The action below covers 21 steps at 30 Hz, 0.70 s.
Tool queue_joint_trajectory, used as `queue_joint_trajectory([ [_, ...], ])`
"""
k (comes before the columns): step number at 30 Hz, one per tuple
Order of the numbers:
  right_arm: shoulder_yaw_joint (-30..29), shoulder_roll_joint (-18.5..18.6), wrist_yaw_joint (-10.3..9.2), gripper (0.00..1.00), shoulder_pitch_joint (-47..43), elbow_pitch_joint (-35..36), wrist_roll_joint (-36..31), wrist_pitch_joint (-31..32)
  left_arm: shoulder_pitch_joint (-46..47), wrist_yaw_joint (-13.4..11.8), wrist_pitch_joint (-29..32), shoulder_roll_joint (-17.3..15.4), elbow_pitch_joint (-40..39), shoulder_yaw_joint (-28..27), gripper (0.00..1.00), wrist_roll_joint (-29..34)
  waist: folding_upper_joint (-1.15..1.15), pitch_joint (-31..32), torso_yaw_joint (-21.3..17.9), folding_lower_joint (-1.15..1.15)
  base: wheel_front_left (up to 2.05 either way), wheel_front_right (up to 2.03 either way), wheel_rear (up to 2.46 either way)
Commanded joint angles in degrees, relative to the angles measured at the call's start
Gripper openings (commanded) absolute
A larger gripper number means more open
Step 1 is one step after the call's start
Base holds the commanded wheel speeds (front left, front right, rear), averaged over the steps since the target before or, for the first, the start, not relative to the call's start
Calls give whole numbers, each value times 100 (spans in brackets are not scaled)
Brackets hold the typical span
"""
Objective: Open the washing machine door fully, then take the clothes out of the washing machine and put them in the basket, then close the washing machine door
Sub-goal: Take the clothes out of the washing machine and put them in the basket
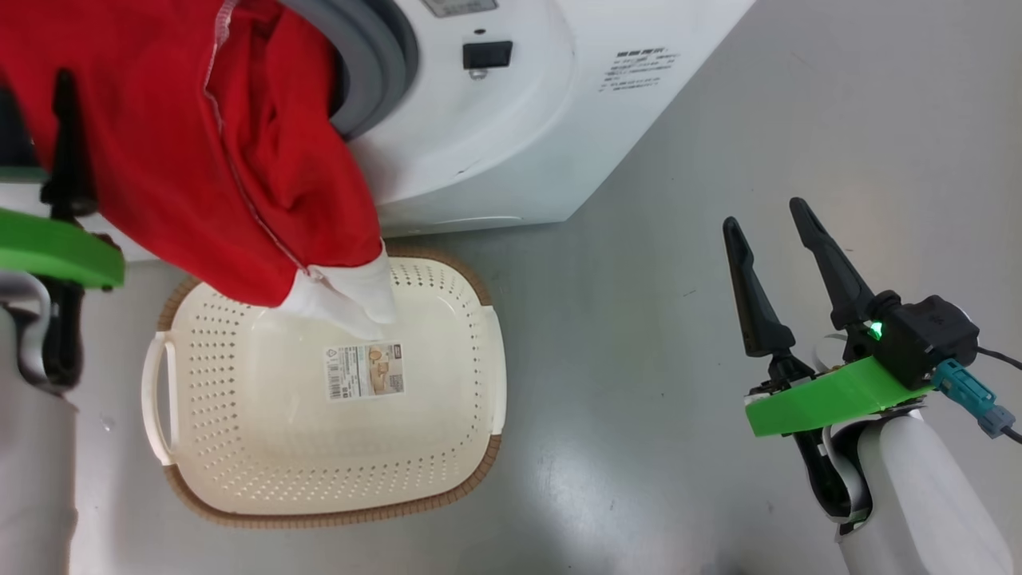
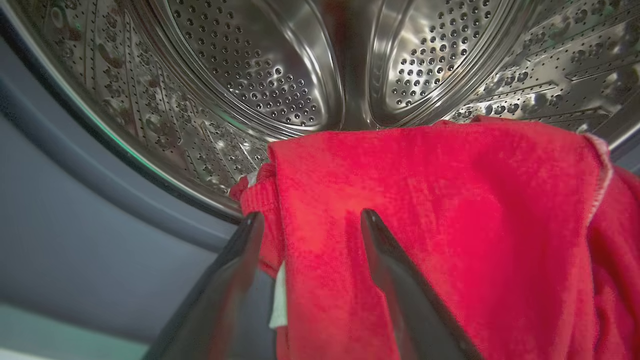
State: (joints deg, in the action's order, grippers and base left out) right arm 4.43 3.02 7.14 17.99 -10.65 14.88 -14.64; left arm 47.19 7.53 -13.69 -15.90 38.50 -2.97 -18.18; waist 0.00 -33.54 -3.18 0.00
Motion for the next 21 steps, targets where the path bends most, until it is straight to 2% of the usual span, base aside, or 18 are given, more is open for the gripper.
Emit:
queue_joint_trajectory([
  [1,114,-14,35,100,7,152,64,-36,138,-4,-21,-345,15,-113,100,-5,0,-13,-6,0,0,0,0],
  [10,126,-14,35,100,47,172,86,-36,649,-8,-53,-342,975,-35,100,-336,0,-49,-47,0,0,0,0],
  [21,111,-14,35,100,31,188,112,-36,700,-6,9,-485,1007,931,100,-1389,0,-23,-68,0,0,0,0],
])
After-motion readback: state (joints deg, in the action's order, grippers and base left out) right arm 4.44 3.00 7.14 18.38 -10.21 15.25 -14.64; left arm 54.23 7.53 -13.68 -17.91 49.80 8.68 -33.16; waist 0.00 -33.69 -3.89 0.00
